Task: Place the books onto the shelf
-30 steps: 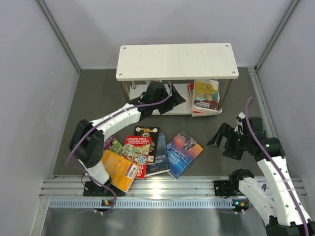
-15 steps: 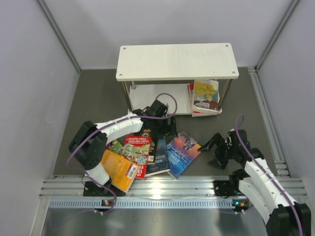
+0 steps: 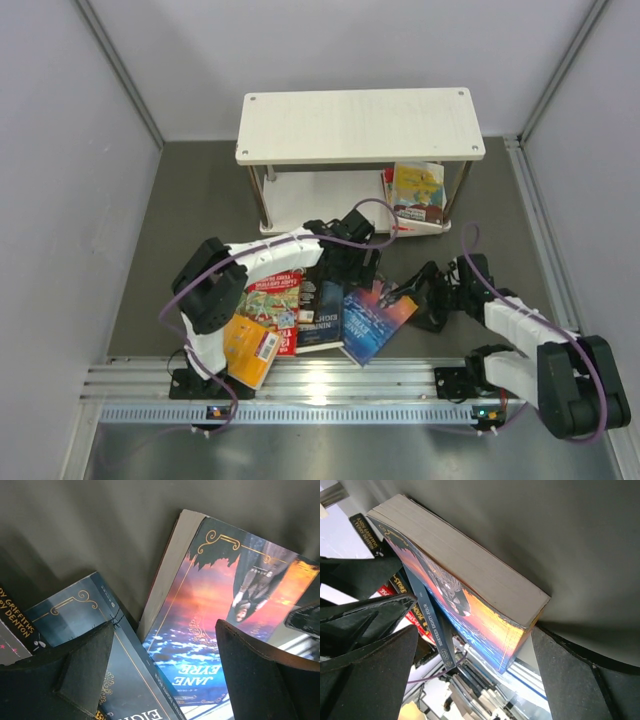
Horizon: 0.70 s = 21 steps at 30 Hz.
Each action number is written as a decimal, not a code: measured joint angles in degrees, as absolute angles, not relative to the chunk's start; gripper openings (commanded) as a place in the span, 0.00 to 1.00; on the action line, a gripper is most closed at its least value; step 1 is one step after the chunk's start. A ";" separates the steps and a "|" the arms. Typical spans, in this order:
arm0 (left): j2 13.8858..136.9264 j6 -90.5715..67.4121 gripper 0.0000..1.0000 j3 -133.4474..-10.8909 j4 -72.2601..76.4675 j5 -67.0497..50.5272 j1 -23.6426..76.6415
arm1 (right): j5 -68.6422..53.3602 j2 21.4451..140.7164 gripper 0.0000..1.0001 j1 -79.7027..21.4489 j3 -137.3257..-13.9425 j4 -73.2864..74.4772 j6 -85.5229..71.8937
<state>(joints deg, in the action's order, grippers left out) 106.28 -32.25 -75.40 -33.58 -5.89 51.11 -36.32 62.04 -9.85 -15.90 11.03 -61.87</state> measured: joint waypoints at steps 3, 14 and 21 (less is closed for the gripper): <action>107.42 -30.22 0.91 -77.25 -35.68 -3.95 51.79 | -36.64 62.94 0.97 -10.09 -15.81 9.15 -62.15; 105.58 -25.41 0.90 -73.28 -32.60 -1.32 54.04 | -36.75 64.97 0.97 -10.39 -14.66 0.82 -63.75; 104.73 -27.27 0.91 -70.83 -29.58 -1.85 53.60 | -35.27 66.39 0.97 -10.44 -13.85 -6.00 -64.66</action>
